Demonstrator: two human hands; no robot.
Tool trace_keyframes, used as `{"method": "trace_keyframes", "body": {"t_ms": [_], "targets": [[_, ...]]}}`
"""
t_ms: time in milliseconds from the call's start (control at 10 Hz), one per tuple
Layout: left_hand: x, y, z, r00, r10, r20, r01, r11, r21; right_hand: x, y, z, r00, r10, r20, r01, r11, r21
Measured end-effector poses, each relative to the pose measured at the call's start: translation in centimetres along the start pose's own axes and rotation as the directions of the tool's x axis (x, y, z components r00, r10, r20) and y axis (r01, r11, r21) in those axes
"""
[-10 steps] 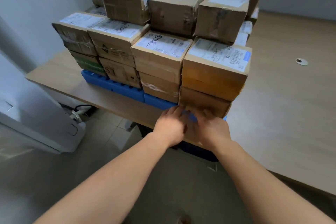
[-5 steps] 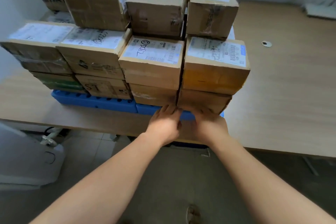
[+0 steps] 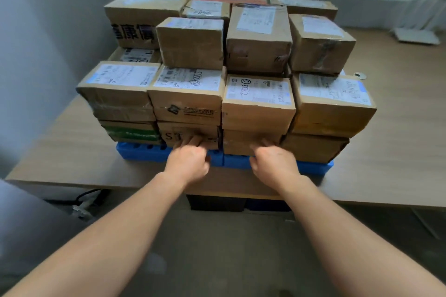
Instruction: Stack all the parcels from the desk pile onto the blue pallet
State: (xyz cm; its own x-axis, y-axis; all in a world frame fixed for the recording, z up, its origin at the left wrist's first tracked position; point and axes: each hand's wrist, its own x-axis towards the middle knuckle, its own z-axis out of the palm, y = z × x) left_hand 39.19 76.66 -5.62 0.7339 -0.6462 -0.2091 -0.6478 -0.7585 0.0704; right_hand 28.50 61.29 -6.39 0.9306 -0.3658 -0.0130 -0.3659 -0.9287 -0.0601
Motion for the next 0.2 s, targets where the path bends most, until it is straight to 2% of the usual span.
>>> {"method": "trace_keyframes", "body": {"t_ms": [100,200], "targets": [[0.6,-1.9,-0.3,0.999,0.033,-0.03,-0.032,0.999,0.023,0.5,-0.6,0.0,0.996,0.08,0.026,-0.08,0.997,-0.021],[0.5,-3.0,0.6,0.991,0.111,-0.078,-0.11,0.994,0.024,0.0,-1.4,0.0,0.993,0.116,-0.028,-0.118,0.991,-0.056]]}}
